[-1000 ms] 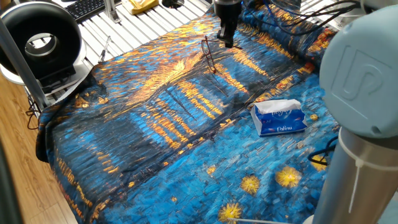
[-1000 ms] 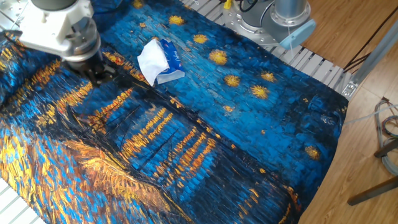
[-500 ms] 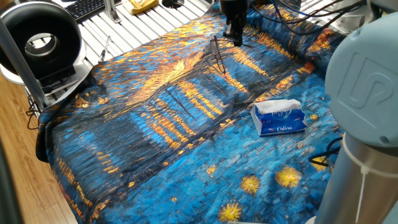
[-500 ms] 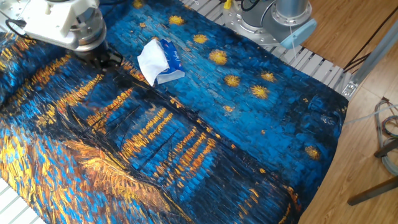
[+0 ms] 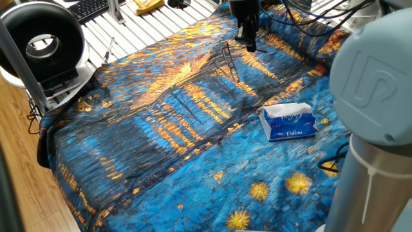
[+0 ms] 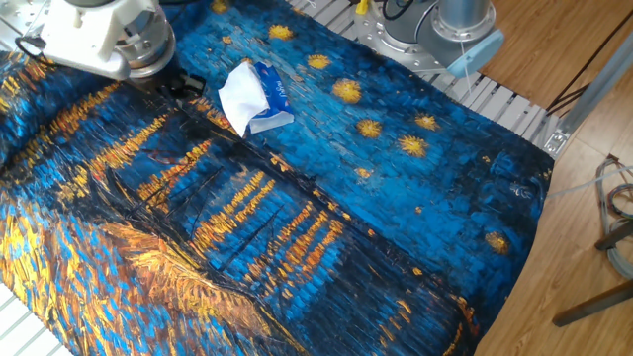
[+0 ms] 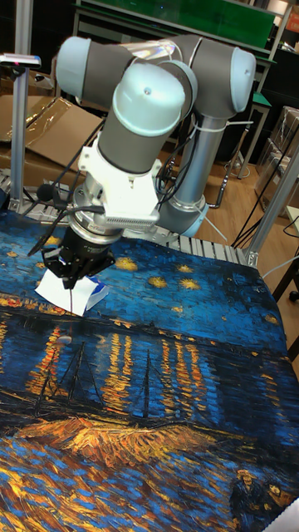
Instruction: Unfold the leg of the glasses (with one hand)
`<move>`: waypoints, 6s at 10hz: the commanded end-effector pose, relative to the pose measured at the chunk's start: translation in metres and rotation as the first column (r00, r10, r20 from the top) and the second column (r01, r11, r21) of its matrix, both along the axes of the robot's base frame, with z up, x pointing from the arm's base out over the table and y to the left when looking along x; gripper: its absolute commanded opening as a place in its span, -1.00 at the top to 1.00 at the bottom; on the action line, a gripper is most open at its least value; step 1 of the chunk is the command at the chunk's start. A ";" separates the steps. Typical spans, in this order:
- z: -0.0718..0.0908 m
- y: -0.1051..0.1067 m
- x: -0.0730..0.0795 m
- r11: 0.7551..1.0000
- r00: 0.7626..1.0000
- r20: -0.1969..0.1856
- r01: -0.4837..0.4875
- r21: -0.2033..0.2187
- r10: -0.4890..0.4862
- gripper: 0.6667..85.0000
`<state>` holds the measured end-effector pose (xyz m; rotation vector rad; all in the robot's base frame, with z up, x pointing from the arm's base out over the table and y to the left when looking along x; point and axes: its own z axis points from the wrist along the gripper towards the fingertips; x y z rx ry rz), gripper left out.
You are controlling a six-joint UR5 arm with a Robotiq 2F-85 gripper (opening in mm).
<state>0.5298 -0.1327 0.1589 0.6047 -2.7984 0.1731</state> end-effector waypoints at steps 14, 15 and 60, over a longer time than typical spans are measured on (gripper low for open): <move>-0.021 0.011 0.011 0.997 0.994 -0.089 -0.050 0.058 0.055 0.98; -0.023 0.010 0.016 0.996 0.994 -0.078 -0.067 0.058 0.072 0.96; -0.048 -0.004 0.131 0.991 0.946 0.295 -0.124 -0.044 0.132 0.99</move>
